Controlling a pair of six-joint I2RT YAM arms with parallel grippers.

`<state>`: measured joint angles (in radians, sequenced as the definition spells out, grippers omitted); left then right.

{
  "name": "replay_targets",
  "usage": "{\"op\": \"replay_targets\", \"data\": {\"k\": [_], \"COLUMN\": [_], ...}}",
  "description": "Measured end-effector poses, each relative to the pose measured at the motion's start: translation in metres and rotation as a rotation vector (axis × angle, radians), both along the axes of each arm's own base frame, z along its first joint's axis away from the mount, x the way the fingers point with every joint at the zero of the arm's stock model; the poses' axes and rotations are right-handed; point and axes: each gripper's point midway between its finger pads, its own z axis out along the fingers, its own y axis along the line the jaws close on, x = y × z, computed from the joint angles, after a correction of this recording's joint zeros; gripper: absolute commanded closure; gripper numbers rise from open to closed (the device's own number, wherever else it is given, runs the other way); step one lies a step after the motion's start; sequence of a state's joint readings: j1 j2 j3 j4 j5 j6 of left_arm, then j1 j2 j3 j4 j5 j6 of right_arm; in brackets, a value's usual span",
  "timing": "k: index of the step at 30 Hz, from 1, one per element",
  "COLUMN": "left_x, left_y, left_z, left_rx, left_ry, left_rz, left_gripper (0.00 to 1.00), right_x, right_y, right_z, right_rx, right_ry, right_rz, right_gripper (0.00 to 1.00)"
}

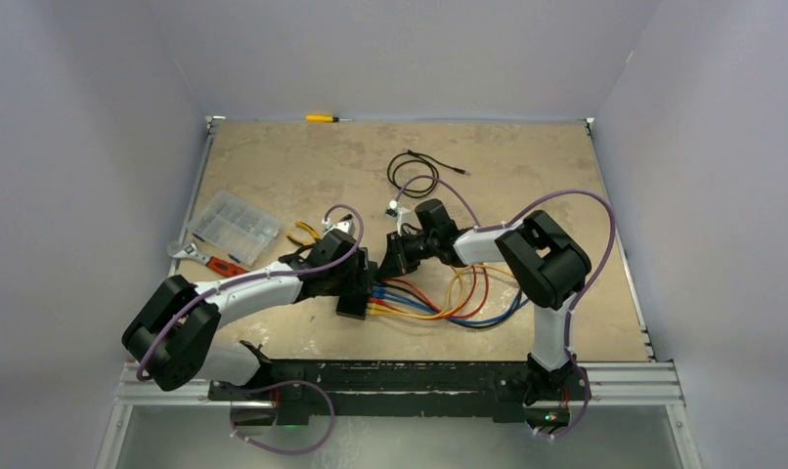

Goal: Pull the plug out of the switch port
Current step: Pull the connector from the switch port.

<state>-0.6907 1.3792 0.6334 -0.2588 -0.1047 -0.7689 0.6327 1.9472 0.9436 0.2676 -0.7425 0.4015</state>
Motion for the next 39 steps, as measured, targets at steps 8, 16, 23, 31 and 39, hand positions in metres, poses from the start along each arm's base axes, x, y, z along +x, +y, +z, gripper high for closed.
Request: {"op": "replay_targets", "data": {"k": [8,16,23,31,39], "left_x": [0.0,0.002,0.01,0.012,0.012], "left_y": [0.0,-0.003,0.009,0.011,0.009], "left_z": [-0.002,0.0,-0.001,0.0,0.0], "left_rx": [0.004,-0.01,0.034,0.04,0.042], "left_ry": [0.007,0.005,-0.019,-0.027,-0.036], "left_rz": [0.002,0.013,0.065,0.074,0.039], "left_gripper": [1.0,1.0,1.0,1.0,1.0], "right_x": [0.001,0.002,-0.004,-0.007,0.001], "right_y": [-0.002,-0.007,-0.036,-0.045,-0.044], "right_z": [0.0,0.0,-0.005,-0.005,0.002], "right_rx": [-0.011,-0.018,-0.038,-0.027,-0.077], "right_ry": [-0.005,-0.017,0.045,0.08,0.071], "right_rz": [-0.005,-0.011,-0.037,-0.035,-0.066], "right_gripper": [1.0,1.0,1.0,1.0,1.0]}}
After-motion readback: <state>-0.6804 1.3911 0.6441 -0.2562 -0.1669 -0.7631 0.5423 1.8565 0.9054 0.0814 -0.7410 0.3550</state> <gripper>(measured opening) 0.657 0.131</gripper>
